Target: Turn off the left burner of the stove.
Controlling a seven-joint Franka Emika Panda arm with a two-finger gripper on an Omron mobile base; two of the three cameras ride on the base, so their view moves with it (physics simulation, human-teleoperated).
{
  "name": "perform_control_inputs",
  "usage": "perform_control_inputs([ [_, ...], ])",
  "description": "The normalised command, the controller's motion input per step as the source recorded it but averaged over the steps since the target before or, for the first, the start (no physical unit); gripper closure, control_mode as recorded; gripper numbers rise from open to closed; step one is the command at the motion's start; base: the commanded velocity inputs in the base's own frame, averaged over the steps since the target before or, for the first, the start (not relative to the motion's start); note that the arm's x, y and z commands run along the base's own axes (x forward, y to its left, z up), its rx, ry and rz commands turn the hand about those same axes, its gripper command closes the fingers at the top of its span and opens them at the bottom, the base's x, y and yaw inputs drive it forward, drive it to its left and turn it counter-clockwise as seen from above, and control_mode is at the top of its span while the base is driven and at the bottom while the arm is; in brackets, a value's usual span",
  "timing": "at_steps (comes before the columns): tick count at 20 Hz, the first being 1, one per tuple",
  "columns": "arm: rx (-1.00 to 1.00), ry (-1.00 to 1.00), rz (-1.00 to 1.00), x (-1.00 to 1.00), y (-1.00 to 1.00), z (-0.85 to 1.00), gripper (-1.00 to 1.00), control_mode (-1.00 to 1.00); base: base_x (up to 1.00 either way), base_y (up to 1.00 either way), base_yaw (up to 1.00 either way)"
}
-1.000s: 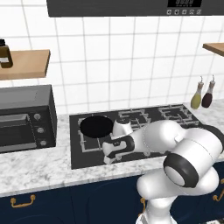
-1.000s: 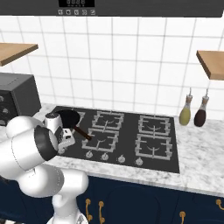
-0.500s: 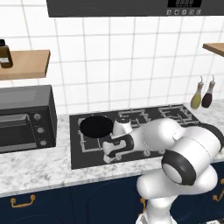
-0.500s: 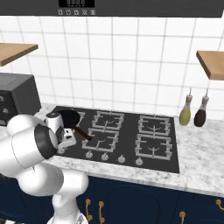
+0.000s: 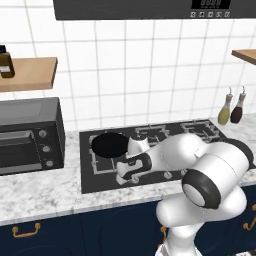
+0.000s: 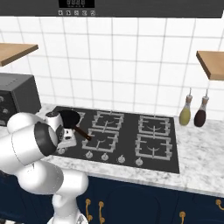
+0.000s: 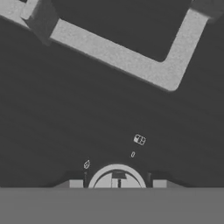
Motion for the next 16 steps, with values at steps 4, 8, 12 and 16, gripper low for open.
perform_control_inputs([
  [4, 0.00, 0.00, -0.22, -0.20, 0.00, -0.36, 1.00, -1.00, 0.00, 0.00, 0.00],
  [8, 0.00, -0.02, -0.25, -0.22, 0.00, -0.36, 1.00, -1.00, 0.00, 0.00, 0.00],
  [12, 0.00, -0.05, -0.27, -0.24, -0.01, -0.37, 1.00, -1.00, 0.00, 0.00, 0.00],
  [16, 0.00, -0.06, -0.28, -0.27, -0.09, -0.40, 1.00, -1.00, 0.00, 0.00, 0.00],
])
